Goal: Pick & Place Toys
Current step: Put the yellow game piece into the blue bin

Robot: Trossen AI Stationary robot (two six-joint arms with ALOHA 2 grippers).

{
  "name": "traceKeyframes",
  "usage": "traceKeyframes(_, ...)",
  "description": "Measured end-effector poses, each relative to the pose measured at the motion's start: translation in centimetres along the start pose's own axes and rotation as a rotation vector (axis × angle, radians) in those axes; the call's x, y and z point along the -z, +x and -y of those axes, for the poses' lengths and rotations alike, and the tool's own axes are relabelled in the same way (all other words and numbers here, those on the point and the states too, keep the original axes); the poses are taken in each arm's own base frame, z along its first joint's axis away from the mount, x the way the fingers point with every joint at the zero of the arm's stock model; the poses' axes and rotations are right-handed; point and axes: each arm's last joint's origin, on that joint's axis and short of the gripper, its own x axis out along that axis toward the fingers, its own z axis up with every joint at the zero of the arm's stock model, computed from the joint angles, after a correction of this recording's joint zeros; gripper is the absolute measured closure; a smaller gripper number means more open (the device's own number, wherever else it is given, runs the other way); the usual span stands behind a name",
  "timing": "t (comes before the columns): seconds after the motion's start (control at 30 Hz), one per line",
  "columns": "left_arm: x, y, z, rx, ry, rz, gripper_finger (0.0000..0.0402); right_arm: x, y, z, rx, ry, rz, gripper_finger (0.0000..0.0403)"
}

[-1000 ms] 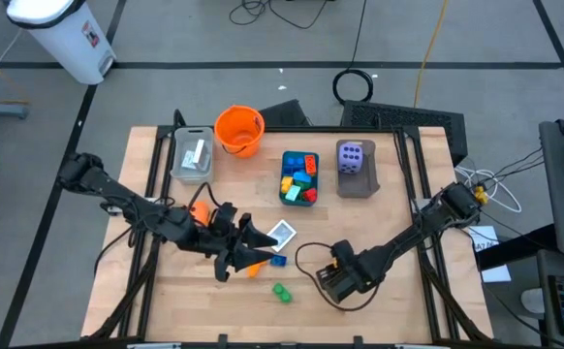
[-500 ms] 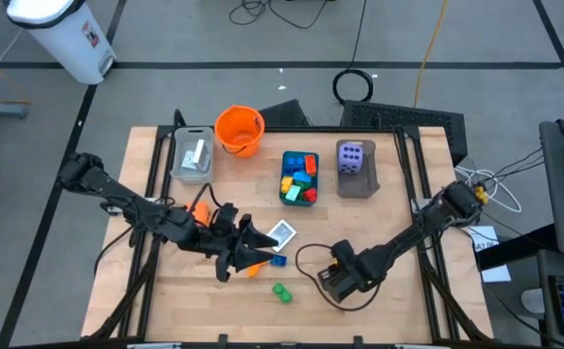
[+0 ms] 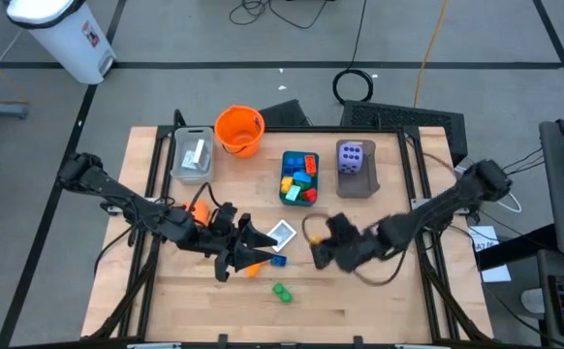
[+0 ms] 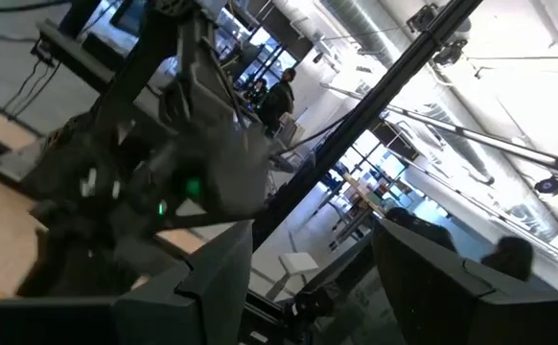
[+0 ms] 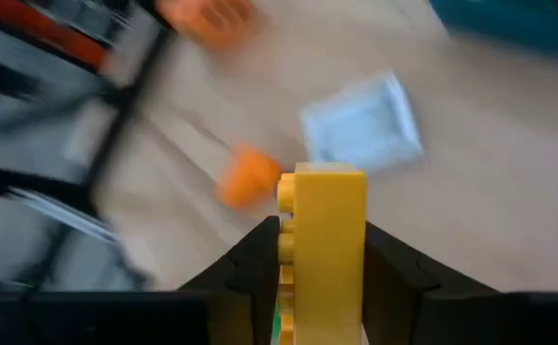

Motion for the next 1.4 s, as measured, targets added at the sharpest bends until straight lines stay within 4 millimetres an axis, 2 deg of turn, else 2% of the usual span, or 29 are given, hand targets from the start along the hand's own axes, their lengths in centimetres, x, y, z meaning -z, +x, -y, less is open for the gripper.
traceKeyframes(0.17,-1.0,-0.6,0.4,0.014,0.036,0.026,0.0179,-5.7,-2.5,-1.0,-0.187,0.001,0.135,0.0315)
traceKeyframes(0.3,-2.3,-1.6,0.7,0.012,0.071,0.039,0.0179,-9.8,-3.0,-0.2,-0.235,0.017,0.168,0.0315)
traceKeyframes(0.57,-5.7,-5.1,0.6,-0.06,0.149,0.014,0.0179,-15.7,-0.9,2.8,-0.184,0.071,0.178,0.0315)
traceKeyframes(0.73,-7.7,-7.4,0.1,-0.126,0.204,0.007,0.0179,-18.4,1.0,4.5,-0.146,0.097,0.156,0.0315)
traceKeyframes(1.0,-10.3,-10.6,-1.2,-0.24,0.325,0.024,0.0179,-20.0,5.8,6.0,0.03,0.063,0.062,0.0315)
traceKeyframes(1.23,-11.6,-12.8,-2.2,-0.338,0.395,0.028,0.0179,-19.4,9.3,8.3,0.173,0.071,-0.018,0.0315)
traceKeyframes(1.4,-11.9,-13.3,-2.8,-0.349,0.401,-0.01,0.0179,-19.5,11.0,9.4,0.206,0.104,-0.027,0.0307)
